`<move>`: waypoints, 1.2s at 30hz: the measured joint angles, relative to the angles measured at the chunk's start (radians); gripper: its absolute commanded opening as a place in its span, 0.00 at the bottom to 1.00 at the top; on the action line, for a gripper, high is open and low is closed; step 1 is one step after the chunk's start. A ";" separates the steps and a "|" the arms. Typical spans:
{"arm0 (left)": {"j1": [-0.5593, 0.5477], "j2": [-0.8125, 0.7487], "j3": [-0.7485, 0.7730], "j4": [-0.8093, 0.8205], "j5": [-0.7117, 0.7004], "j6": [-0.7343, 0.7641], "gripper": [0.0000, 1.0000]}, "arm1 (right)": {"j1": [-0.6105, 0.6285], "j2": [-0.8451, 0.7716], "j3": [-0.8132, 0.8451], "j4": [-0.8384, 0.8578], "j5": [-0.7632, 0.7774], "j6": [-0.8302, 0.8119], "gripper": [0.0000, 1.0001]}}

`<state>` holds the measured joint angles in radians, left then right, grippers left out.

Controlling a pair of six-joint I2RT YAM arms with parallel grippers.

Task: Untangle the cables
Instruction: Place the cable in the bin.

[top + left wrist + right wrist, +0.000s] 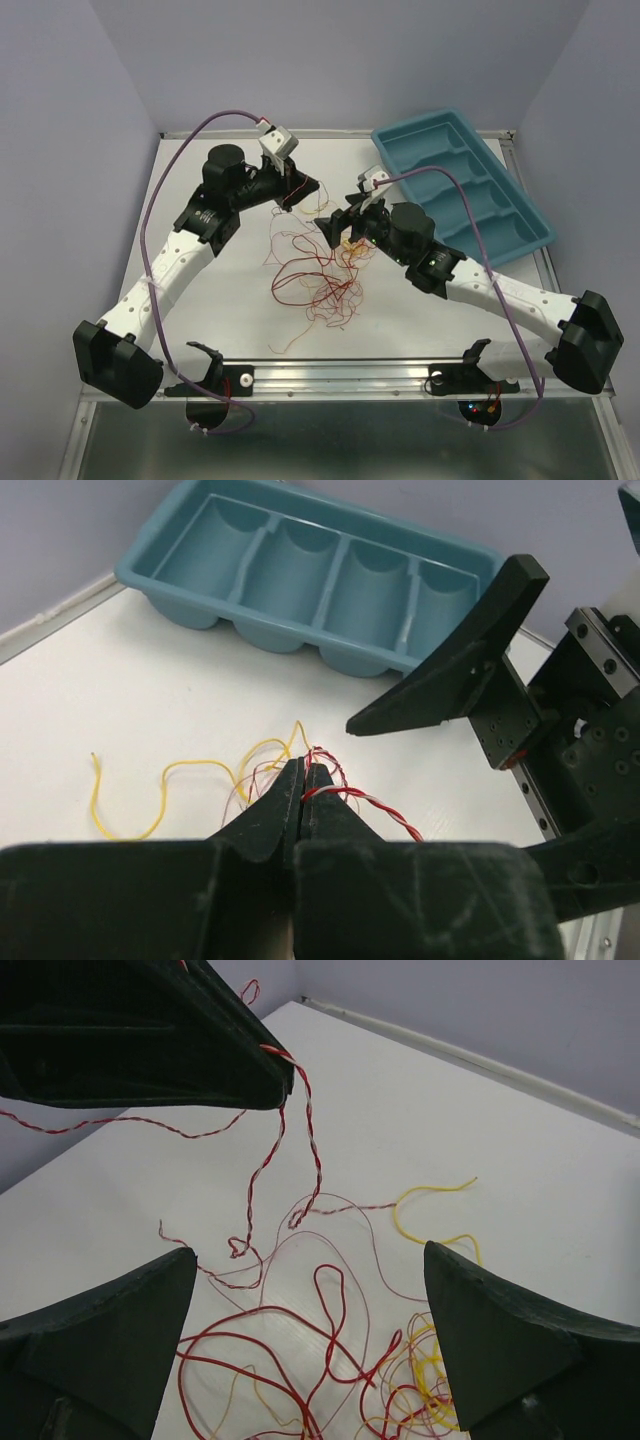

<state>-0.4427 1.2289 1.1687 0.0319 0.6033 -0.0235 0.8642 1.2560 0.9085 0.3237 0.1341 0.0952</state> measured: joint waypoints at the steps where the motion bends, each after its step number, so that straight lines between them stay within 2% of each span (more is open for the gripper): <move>1: 0.000 0.000 0.000 -0.009 0.016 0.002 0.00 | 0.000 0.000 -0.002 0.001 0.001 -0.006 1.00; 3: 0.000 0.003 0.001 -0.028 0.046 0.002 0.00 | 0.000 0.000 -0.006 0.003 0.001 -0.015 0.94; 6: 0.000 0.017 0.013 -0.054 0.088 0.005 0.00 | 0.000 0.000 -0.008 0.007 0.000 -0.028 0.90; 7: 0.000 0.025 0.016 -0.060 0.103 0.005 0.00 | 0.000 0.000 -0.008 0.010 0.000 -0.030 0.81; 8: 0.000 0.034 0.020 -0.068 0.119 0.005 0.00 | 0.000 0.000 -0.008 0.013 0.000 -0.031 0.76; 9: 0.000 0.041 0.022 -0.074 0.132 0.006 0.00 | 0.000 0.000 -0.008 0.017 -0.004 -0.033 0.60; 12: 0.000 0.067 0.026 -0.089 0.174 0.008 0.00 | 0.000 0.000 -0.008 0.028 -0.015 -0.039 0.25; 14: 0.000 0.082 0.027 -0.098 0.196 0.008 0.00 | 0.000 0.000 -0.008 0.029 -0.021 -0.033 0.27; 15: 0.000 0.089 0.027 -0.103 0.204 0.010 0.00 | 0.000 0.001 -0.008 0.029 -0.023 -0.035 0.33; 16: 0.000 0.092 0.027 -0.106 0.209 0.014 0.00 | 0.000 0.002 -0.008 0.028 -0.024 -0.034 0.50; 18: 0.000 0.095 0.027 -0.109 0.220 0.020 0.00 | 0.000 0.006 -0.008 0.031 -0.033 -0.030 0.71; 20: 0.000 0.094 0.027 -0.109 0.233 0.024 0.00 | 0.000 0.013 -0.008 0.030 -0.042 -0.024 0.75; 22: 0.000 0.094 0.027 -0.109 0.238 0.027 0.00 | 0.000 0.024 -0.008 0.029 -0.055 -0.021 0.75; 23: 0.000 0.094 0.027 -0.108 0.241 0.028 0.00 | 0.000 0.030 -0.008 0.030 -0.060 -0.020 0.72; 24: 0.000 0.094 0.027 -0.108 0.242 0.029 0.00 | 0.000 0.039 -0.008 0.029 -0.065 -0.019 0.57; 27: 0.000 0.092 0.027 -0.107 0.252 0.033 0.00 | 0.000 0.058 -0.007 0.029 -0.075 -0.018 0.25; 28: 0.000 0.090 0.027 -0.106 0.254 0.035 0.00 | 0.000 0.068 -0.007 0.027 -0.078 -0.012 0.05; 29: 0.000 0.089 0.027 -0.106 0.254 0.036 0.00 | 0.000 0.074 -0.007 0.025 -0.081 -0.009 0.01; 31: 0.000 0.084 0.027 -0.105 0.254 0.043 0.00 | 0.000 0.078 -0.007 0.021 -0.083 -0.010 0.00; 35: -0.001 0.074 0.027 -0.104 0.211 0.062 0.23 | 0.000 0.071 -0.007 0.026 -0.058 0.002 0.01; 36: -0.004 0.071 0.027 -0.103 0.182 0.068 0.35 | 0.000 0.063 -0.007 0.025 -0.026 0.008 0.01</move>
<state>-0.4469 1.2999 1.1957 -0.0715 0.7853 0.0444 0.8642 1.3193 0.9012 0.3489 0.1081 0.1028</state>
